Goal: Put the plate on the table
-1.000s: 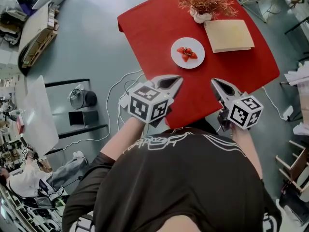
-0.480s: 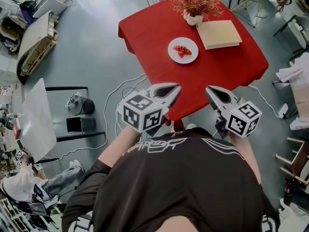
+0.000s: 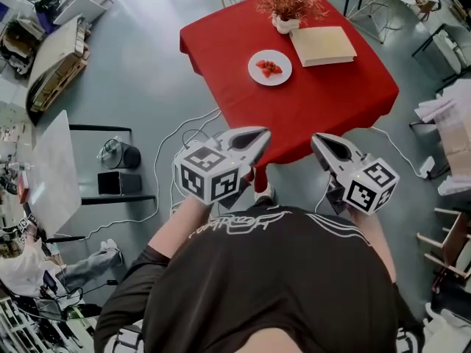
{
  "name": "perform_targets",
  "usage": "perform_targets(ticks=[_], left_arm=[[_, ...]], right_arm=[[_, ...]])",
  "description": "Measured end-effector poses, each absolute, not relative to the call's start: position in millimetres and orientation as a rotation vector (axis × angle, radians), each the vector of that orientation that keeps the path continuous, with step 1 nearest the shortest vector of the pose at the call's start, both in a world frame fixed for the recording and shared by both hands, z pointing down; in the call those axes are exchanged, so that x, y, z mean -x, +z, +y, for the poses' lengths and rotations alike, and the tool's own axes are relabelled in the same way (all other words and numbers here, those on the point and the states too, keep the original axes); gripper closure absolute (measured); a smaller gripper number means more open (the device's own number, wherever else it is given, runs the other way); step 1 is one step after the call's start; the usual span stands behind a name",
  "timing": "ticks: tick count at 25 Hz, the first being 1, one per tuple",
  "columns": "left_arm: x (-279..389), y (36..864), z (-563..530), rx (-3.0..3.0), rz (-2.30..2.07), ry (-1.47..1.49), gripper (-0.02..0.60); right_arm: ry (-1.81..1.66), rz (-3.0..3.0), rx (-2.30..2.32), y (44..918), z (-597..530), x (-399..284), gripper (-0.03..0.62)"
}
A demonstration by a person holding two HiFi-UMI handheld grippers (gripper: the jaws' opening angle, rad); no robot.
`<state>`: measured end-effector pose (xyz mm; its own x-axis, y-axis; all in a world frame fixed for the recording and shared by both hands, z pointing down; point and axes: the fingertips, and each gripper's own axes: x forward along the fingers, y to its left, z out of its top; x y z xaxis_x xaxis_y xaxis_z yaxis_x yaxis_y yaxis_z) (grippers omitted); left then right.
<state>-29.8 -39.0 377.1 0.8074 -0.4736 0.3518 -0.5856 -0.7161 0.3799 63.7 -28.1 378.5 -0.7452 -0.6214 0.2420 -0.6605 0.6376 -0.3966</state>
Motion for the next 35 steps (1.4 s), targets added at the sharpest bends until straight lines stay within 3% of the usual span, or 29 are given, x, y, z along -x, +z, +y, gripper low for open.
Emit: perform_targets(ticks=[15, 35], left_arm=[[-9, 340, 49, -2.559, -0.854, 0.246, 0.575], [-20, 330, 86, -2.566, -0.882, 0.233, 0.575]], right_arm=[[0.642, -2.844, -0.974, 345, 54, -87, 0.586], [0.592, -2.857, -0.928, 334, 88, -90, 0.586]])
